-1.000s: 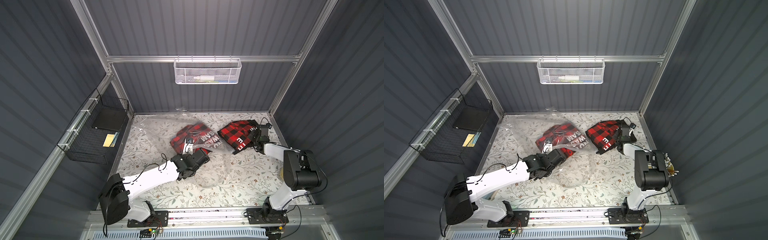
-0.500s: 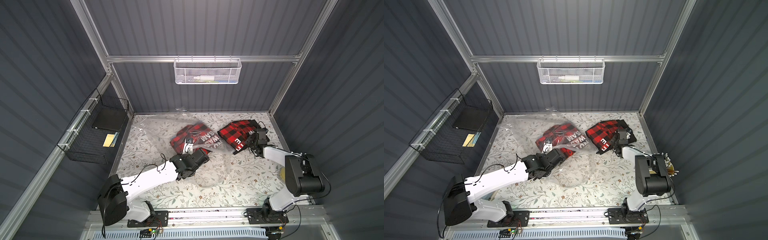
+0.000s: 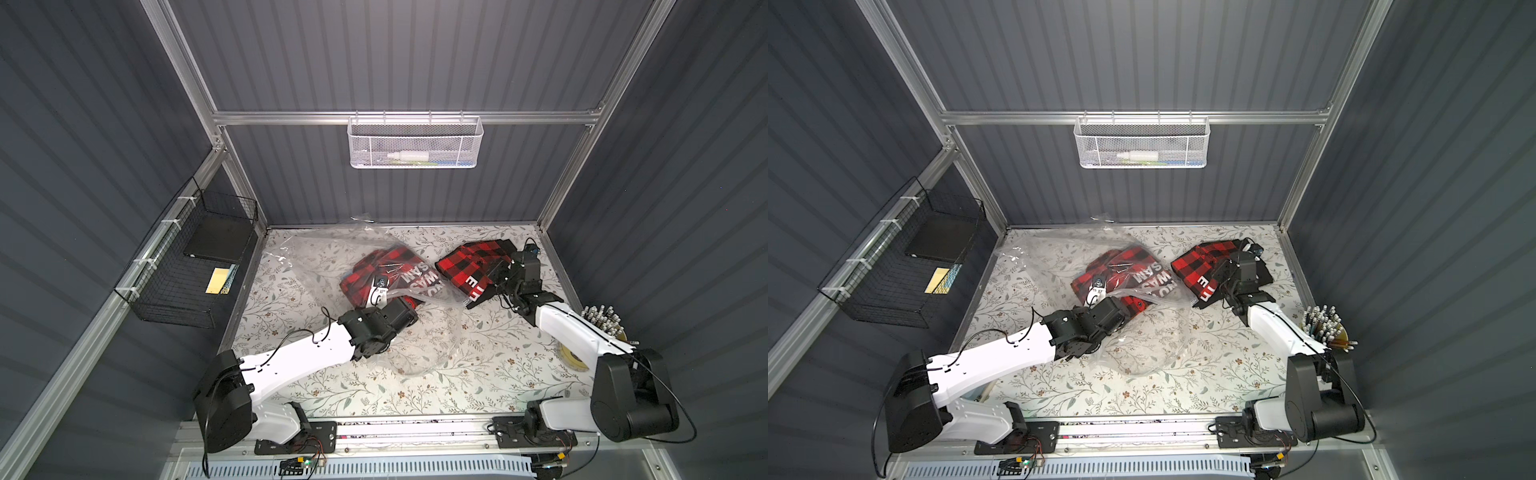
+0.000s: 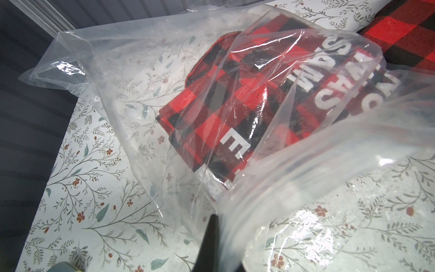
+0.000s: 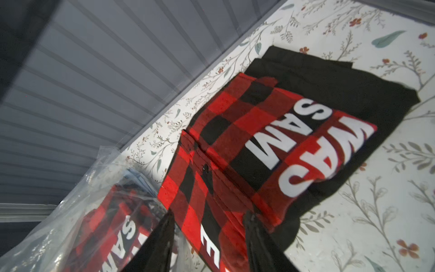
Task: Take the shirt out of the vacuum bag
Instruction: Place the shirt at the center of the board, then take out the shirt from the vacuum bag.
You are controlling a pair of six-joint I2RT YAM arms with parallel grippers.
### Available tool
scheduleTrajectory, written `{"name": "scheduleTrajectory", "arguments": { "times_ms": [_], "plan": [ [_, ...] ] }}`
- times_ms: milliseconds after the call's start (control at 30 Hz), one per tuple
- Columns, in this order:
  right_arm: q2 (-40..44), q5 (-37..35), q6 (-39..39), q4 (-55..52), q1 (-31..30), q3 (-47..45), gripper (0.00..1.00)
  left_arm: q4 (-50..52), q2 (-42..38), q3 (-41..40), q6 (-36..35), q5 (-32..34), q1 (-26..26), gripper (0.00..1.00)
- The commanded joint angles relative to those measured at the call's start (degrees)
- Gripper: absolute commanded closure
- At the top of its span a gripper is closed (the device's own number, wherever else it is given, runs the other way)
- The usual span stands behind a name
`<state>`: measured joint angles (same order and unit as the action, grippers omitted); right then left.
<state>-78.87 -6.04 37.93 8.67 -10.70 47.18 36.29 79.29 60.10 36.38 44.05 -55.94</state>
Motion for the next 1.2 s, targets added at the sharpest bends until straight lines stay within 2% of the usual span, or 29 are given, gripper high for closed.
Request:
{"name": "scheduleTrajectory", "arguments": {
  "times_ms": [0,200,333,567,700,767,867,1033,1167],
  "plan": [
    [-2.92,0.29,0.06,5.76,0.33,3.71,0.48,0.01,-0.89,0.54,-1.47,-0.99,-0.07,1.00],
    [-16.69,4.99,2.67,7.14,1.01,13.06,0.48,-0.11,-0.54,1.65,-1.80,-1.01,-0.09,1.00],
    [-26.13,12.08,7.83,11.01,2.96,13.32,0.48,-0.12,-0.71,1.02,-1.42,-1.15,-0.10,1.00],
    [-34.37,10.98,11.43,11.54,3.75,13.11,0.48,0.22,-0.71,0.64,-1.61,-1.34,-0.05,1.00],
    [-37.43,9.90,10.64,7.60,4.44,16.63,0.48,-0.08,-0.34,0.55,-1.74,-1.73,-0.11,1.00],
    [-37.75,7.51,9.68,6.28,4.53,17.78,0.48,-0.12,0.01,0.70,-1.68,-2.12,-0.05,1.00],
    [-34.81,8.19,7.14,3.95,4.40,18.87,0.47,-0.08,0.25,0.65,-1.39,-2.39,-0.06,1.00],
    [-21.38,-1.57,-0.31,3.55,-0.81,15.07,0.41,-1.37,0.89,0.83,-1.33,-2.92,-0.10,1.00],
    [-11.30,-0.96,-2.07,3.65,-1.70,11.05,0.40,-2.52,1.90,1.65,-1.66,-3.84,-0.10,1.00]
  ]
}}
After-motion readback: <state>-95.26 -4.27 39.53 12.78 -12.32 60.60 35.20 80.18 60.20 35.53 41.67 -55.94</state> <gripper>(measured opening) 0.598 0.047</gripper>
